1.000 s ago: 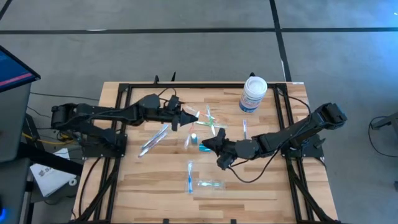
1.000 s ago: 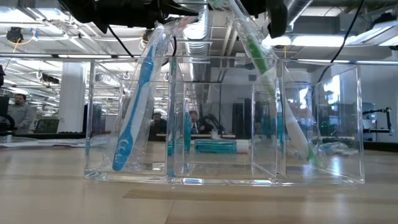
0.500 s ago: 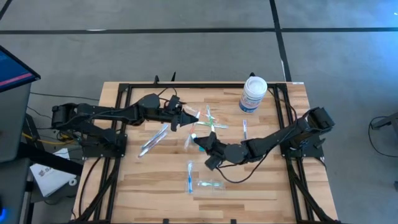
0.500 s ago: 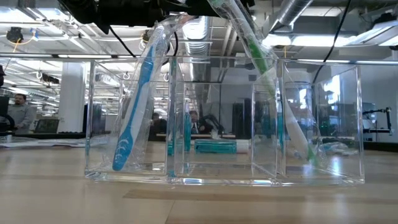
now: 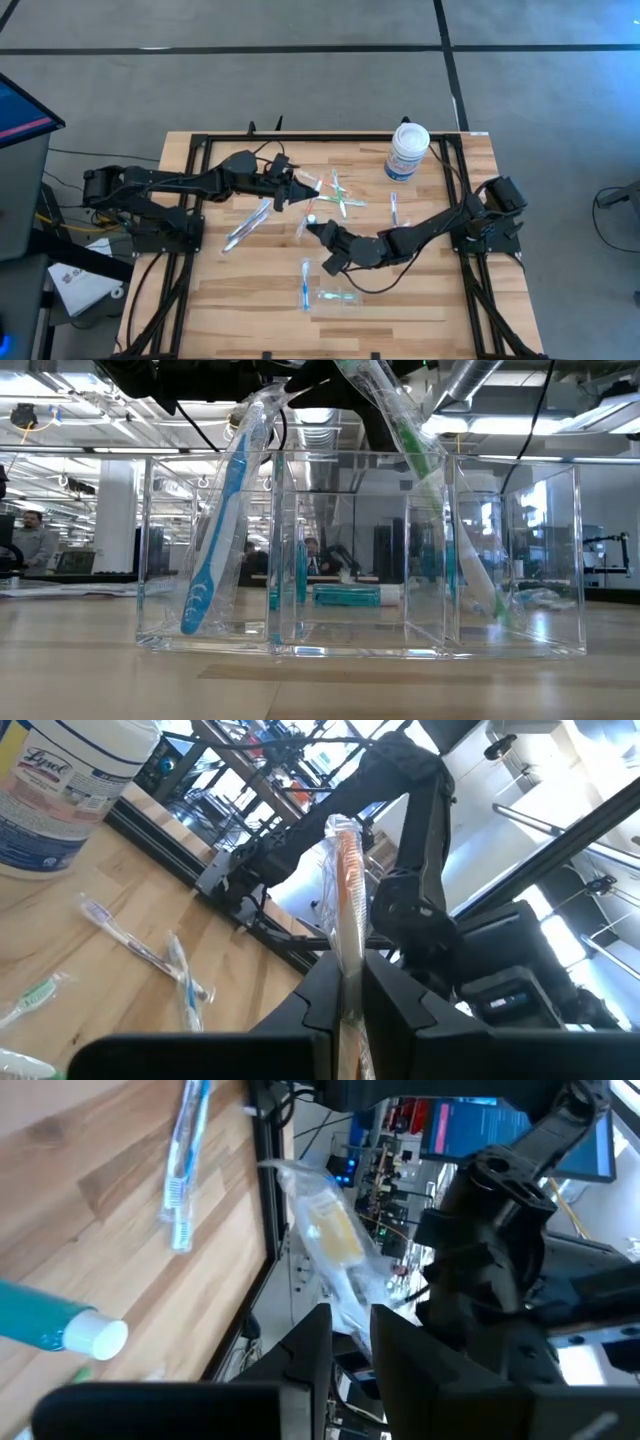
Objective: Pick & Place toothbrushing station
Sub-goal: Put the orange toothbrush into the transparent organizer
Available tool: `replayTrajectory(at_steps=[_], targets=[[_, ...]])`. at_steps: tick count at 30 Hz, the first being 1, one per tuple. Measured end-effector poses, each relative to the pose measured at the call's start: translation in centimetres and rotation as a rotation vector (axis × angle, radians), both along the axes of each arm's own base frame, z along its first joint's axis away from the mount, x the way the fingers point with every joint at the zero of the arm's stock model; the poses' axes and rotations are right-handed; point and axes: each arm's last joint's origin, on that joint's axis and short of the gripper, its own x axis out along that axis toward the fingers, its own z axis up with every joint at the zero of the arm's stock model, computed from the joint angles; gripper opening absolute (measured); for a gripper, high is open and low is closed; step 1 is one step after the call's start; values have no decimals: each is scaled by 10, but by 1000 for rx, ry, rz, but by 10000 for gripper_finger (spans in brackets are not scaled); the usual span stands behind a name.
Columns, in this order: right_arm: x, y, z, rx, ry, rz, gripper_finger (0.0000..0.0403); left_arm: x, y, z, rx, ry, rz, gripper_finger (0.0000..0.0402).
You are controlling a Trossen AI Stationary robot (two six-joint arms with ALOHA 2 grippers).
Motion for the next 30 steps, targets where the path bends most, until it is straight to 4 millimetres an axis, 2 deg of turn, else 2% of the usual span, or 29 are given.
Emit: replayTrajectory(at_steps=[27,30], targets=[[3,-7,7,46,-59,7,65,0,-1,0,0,0,-11,18],[4,-7,9,48,-64,7,75,0,-1,0,0,0,-10,18]])
